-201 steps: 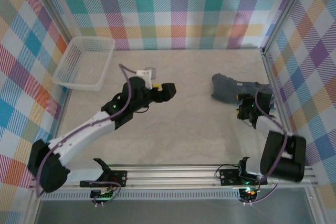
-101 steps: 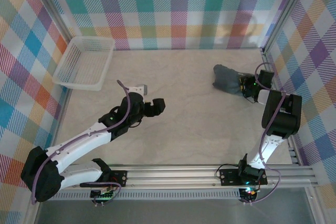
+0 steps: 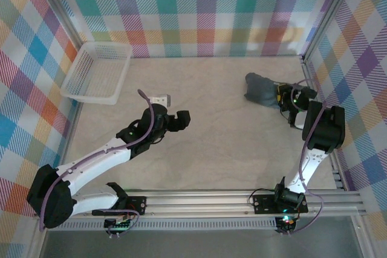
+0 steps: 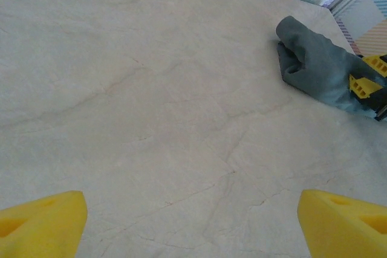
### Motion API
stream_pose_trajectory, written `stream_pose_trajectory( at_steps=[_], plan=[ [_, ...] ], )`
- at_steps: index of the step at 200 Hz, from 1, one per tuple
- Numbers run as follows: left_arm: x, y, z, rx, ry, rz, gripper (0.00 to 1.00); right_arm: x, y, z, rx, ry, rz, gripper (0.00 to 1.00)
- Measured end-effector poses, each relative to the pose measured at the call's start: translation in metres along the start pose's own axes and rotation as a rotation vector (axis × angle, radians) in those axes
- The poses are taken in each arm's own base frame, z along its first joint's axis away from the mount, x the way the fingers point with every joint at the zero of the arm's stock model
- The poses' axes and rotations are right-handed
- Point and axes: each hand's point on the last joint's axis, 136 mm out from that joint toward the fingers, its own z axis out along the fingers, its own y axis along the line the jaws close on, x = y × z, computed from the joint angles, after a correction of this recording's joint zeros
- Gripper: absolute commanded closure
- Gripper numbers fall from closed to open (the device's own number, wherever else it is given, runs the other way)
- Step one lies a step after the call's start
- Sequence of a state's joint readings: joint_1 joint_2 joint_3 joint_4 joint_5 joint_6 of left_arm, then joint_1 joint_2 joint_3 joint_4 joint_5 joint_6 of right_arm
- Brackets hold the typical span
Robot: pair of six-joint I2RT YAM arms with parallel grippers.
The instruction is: Fold the inside-out t-shirt
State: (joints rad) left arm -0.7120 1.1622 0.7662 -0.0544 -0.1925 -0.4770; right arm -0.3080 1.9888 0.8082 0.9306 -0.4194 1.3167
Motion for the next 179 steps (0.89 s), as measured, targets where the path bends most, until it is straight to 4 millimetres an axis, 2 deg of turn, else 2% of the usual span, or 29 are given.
stream_pose_trajectory(
  at_steps=[8, 19, 28, 32, 36, 43, 47, 79, 113, 143, 179],
  plan=[
    [-0.001, -0.001, 0.0, 0.004, 0.0, 0.0, 0.1, 0.001, -0.002, -0.003, -0.042, 0.005, 0.021, 0.6],
    [-0.002, -0.003, -0.001, 0.01, 0.0, 0.0, 0.1, 0.003, -0.01, -0.009, -0.075, 0.012, 0.053, 0.71],
    [-0.001, -0.003, -0.001, 0.013, 0.001, 0.0, 0.1, 0.009, -0.017, -0.015, -0.078, 0.021, 0.079, 0.73],
    [-0.001, -0.003, -0.001, 0.014, 0.002, 0.0, 0.1, 0.011, -0.019, -0.018, -0.081, 0.027, 0.082, 0.77],
    [-0.001, -0.004, -0.002, 0.016, 0.003, -0.001, 0.1, 0.015, -0.022, -0.021, -0.081, 0.031, 0.089, 0.88],
    [-0.001, -0.004, -0.002, 0.017, 0.003, -0.001, 0.1, 0.018, -0.025, -0.024, -0.079, 0.035, 0.099, 0.97],
    [-0.002, -0.004, -0.003, 0.017, 0.003, -0.001, 0.1, 0.019, -0.027, -0.026, -0.08, 0.034, 0.109, 0.99],
    [-0.004, -0.005, -0.01, 0.025, -0.004, -0.003, 0.1, 0.023, -0.042, -0.034, -0.058, 0.02, 0.169, 1.0],
    [-0.006, -0.005, -0.012, 0.028, -0.01, -0.005, 0.1, 0.014, -0.043, -0.03, -0.04, -0.012, 0.182, 1.0],
    [-0.005, -0.004, -0.01, 0.023, -0.007, -0.004, 0.1, -0.008, -0.035, -0.003, 0.031, -0.035, 0.193, 1.0],
    [-0.002, -0.004, -0.002, 0.01, 0.01, -0.001, 0.11, -0.03, -0.023, 0.021, 0.099, -0.078, 0.208, 1.0]
  ],
)
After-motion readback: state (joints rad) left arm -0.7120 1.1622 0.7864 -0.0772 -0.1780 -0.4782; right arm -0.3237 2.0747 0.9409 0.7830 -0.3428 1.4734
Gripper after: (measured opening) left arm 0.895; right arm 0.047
